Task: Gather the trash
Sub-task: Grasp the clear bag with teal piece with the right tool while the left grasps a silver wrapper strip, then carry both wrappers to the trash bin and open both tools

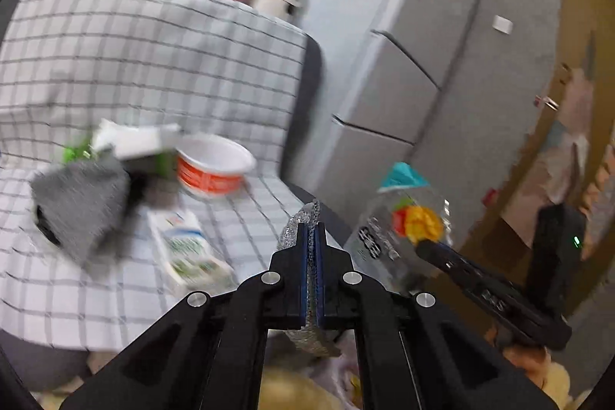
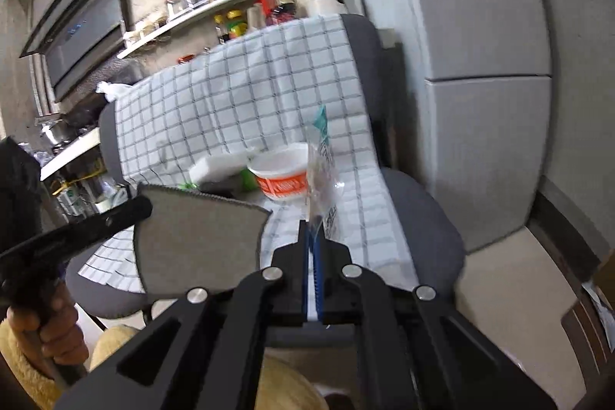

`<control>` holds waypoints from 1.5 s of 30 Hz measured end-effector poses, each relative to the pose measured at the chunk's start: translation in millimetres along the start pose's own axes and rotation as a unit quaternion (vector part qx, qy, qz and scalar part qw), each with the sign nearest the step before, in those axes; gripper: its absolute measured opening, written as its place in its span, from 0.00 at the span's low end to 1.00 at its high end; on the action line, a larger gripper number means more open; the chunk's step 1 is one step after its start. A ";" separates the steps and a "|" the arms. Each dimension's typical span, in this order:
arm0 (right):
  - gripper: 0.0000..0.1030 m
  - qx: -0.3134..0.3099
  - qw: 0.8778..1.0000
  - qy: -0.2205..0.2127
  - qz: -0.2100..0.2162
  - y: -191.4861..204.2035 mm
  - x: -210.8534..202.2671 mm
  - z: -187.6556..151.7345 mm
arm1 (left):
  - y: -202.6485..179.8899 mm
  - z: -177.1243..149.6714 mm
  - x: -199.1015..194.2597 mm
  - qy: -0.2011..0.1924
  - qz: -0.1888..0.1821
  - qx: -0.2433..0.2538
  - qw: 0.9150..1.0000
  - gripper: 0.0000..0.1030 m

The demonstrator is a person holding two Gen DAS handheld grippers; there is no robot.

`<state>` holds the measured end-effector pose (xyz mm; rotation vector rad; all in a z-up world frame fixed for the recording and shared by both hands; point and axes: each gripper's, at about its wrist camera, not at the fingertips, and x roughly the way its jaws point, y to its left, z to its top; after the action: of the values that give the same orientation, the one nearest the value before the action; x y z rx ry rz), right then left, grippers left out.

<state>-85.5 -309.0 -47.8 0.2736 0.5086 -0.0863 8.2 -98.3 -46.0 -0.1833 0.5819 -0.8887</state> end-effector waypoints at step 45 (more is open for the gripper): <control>0.28 0.143 0.970 0.033 -0.196 -152.4 -83.5 -79.4 | -143.4 -109.1 144.9 0.237 -0.148 0.128 0.952 0.27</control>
<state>-218.1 -431.9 -109.4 0.4566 0.6111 -0.5397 -78.3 -291.2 -139.8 0.1919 0.8902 -1.3046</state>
